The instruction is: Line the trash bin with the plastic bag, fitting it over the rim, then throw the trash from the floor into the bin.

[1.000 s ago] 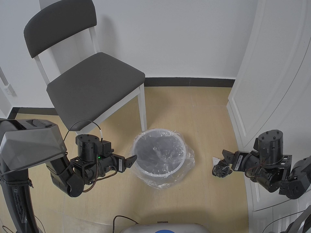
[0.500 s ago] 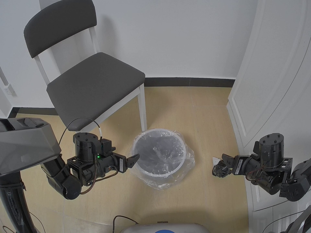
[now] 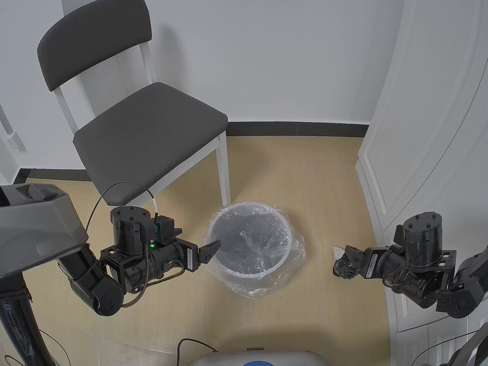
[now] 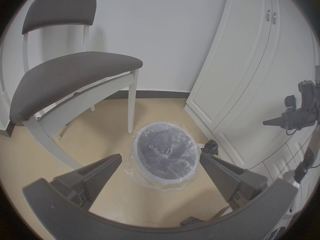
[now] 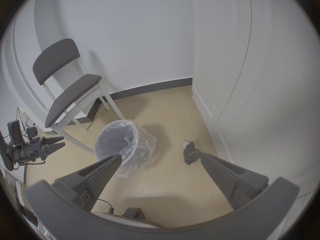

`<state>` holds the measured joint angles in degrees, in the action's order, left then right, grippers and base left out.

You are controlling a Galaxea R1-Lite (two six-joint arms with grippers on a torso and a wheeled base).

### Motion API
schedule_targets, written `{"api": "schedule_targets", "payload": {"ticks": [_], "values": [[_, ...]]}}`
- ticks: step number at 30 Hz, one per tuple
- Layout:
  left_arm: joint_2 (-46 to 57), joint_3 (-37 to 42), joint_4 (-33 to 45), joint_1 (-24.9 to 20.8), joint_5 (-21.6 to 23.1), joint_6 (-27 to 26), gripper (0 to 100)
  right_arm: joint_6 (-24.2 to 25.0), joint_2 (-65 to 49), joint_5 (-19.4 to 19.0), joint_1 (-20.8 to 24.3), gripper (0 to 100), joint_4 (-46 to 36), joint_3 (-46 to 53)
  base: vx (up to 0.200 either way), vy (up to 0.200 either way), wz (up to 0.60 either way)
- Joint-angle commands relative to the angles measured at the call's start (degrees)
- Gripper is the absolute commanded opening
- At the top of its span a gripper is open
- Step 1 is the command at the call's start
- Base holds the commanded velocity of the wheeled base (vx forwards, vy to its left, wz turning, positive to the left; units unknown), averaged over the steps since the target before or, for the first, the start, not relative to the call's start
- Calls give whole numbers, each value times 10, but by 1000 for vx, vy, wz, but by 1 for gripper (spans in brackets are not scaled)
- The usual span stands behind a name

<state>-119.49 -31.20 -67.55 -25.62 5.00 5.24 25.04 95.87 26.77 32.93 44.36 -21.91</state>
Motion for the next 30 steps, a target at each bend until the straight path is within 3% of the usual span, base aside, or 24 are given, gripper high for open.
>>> {"api": "schedule_targets", "payload": {"ticks": [1, 30], "values": [[5, 2, 0, -1, -1, 0, 100, 0, 9, 0, 3, 100, 0, 0, 0, 0, 0], [5, 3, 0, -8, -1, 0, 100, 0, 10, 3, 15, 100, 0, 3, 0, 0, 0]]}}
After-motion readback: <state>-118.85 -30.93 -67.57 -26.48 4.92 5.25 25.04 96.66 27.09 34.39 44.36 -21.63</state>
